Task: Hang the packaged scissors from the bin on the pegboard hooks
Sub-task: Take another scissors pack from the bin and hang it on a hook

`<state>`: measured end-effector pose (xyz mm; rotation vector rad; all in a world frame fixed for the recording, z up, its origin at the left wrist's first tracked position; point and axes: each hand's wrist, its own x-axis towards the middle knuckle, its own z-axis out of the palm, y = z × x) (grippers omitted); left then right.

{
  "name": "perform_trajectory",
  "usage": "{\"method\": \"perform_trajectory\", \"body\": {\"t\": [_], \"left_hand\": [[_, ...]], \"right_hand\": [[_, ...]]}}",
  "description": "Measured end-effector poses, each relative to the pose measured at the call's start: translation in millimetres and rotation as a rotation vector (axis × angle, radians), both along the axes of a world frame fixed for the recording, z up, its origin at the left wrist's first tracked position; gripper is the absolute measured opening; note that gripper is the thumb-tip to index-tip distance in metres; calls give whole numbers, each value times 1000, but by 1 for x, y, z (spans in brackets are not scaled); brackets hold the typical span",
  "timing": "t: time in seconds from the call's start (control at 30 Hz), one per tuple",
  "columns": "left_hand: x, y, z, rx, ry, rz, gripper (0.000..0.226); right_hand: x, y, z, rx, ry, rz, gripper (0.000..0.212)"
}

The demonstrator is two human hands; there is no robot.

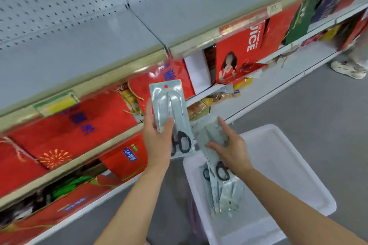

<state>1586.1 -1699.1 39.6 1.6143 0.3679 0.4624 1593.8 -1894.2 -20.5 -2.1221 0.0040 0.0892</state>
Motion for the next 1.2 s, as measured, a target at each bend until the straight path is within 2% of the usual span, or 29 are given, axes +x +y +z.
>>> {"method": "perform_trajectory", "body": {"t": [0.3, 0.53, 0.93, 1.2], "left_hand": [[-12, 88, 140, 132, -262, 252, 74], [-26, 154, 231, 177, -456, 375, 70], [-27, 253, 314, 255, -584, 448, 67], [5, 320, 342, 260, -522, 454, 69]], "right_hand": [[13, 108, 176, 355, -293, 59, 85], [5, 182, 272, 482, -455, 161, 87], [1, 302, 362, 595, -619, 315, 85], [16, 363, 388, 645, -641, 350, 85]]}}
